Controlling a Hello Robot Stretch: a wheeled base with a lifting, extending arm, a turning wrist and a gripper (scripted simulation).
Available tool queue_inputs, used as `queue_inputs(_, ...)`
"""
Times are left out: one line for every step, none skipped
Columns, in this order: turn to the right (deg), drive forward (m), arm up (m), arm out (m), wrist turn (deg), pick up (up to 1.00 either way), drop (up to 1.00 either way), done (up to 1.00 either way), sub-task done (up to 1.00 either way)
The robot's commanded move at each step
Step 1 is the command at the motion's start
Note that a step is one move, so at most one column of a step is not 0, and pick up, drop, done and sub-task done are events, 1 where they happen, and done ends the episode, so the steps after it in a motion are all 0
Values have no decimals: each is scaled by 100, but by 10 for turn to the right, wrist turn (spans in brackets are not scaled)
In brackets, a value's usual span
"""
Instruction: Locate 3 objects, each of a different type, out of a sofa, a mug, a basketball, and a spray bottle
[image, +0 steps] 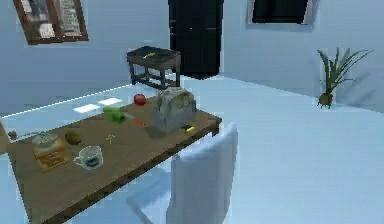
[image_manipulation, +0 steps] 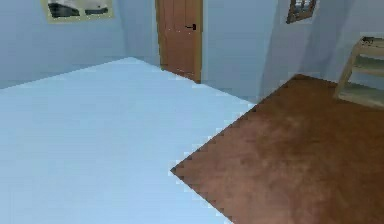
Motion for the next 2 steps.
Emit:
queue_inputs(-300,0,0,0,0,0,0,0,0)
queue_inputs(0,0,0,0,0,0,0,0,100)
